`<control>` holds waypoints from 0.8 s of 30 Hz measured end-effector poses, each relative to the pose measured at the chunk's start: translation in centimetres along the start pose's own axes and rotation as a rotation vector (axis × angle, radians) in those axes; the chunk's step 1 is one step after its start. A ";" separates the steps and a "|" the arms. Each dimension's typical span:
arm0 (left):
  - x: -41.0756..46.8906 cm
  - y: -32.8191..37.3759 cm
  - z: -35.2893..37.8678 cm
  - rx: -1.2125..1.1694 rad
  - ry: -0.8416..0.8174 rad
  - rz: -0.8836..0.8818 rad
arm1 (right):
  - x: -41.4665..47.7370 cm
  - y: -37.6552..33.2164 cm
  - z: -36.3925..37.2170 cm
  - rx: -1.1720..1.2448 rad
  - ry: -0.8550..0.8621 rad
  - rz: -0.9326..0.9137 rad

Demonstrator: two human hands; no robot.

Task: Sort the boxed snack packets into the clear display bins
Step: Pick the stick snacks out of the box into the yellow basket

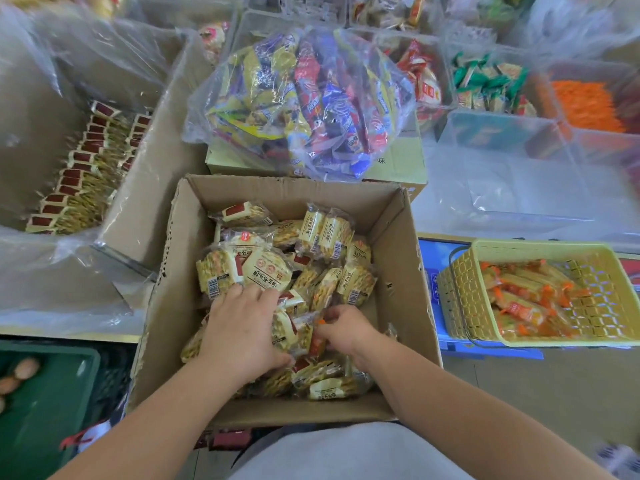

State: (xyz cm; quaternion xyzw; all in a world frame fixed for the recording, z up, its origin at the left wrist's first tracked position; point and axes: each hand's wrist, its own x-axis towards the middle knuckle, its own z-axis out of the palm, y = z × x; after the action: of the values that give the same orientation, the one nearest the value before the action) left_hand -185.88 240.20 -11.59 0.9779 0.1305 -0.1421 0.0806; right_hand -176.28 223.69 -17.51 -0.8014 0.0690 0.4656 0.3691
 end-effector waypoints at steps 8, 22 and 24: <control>1.2 2.7 -0.3 0.030 -0.060 -0.019 | -2.3 -0.6 -0.9 -0.087 0.026 -0.179; -0.6 9.4 -3.3 -0.048 0.131 -0.144 | -9.4 0.4 -16.9 0.351 0.149 -0.540; -0.8 11.2 -4.3 -0.102 0.148 -0.219 | -9.1 1.8 -20.5 0.428 0.201 -0.553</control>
State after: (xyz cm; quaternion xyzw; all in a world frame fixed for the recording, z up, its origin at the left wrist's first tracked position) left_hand -182.40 230.16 -5.92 0.9602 0.2491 -0.0706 0.1045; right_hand -167.91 206.82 -5.13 -0.7361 -0.0182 0.2420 0.6318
